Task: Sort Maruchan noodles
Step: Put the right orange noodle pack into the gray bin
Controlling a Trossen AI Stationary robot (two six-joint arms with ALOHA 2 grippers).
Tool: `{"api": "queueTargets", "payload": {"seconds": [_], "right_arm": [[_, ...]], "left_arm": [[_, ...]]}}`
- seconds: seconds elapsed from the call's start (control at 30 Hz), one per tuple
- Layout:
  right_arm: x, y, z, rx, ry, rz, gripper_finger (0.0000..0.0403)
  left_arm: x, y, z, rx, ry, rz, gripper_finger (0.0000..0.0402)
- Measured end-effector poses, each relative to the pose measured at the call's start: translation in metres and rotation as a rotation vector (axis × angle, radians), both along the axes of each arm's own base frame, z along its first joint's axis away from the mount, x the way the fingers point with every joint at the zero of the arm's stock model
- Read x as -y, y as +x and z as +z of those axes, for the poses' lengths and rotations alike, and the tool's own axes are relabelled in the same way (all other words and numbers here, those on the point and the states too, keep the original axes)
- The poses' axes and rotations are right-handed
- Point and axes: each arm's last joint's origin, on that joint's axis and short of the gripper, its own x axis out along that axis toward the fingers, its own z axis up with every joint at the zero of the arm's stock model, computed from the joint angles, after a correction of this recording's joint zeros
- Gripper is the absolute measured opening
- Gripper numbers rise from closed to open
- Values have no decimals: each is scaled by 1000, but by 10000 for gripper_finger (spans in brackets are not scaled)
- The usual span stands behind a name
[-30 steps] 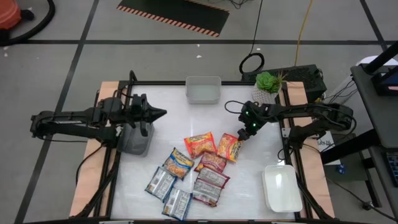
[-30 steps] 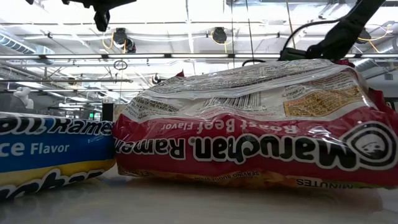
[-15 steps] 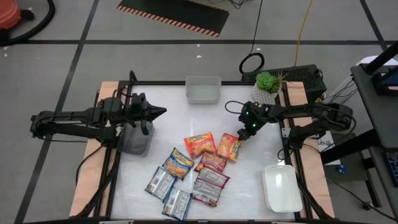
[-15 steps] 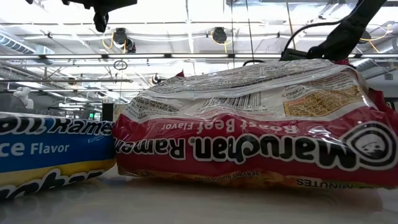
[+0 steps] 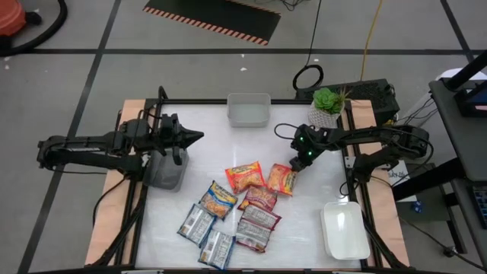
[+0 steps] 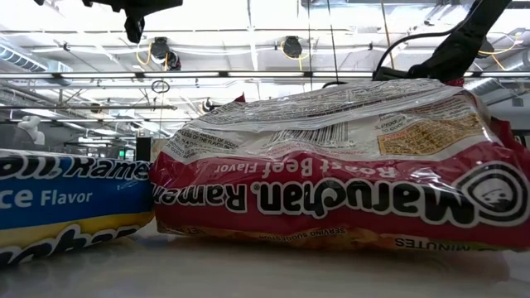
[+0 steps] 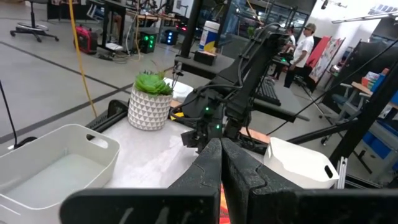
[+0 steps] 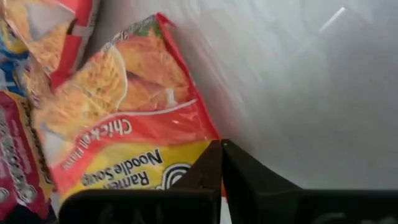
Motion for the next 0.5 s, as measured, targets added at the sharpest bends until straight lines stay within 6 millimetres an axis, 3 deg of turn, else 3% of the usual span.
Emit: {"api": "queueTargets", "payload": {"seconds": [0.5], "right_arm": [[2, 24, 37, 230, -26, -232, 0]], "left_arm": [[-2, 0, 1, 40, -108, 64, 5]]}}
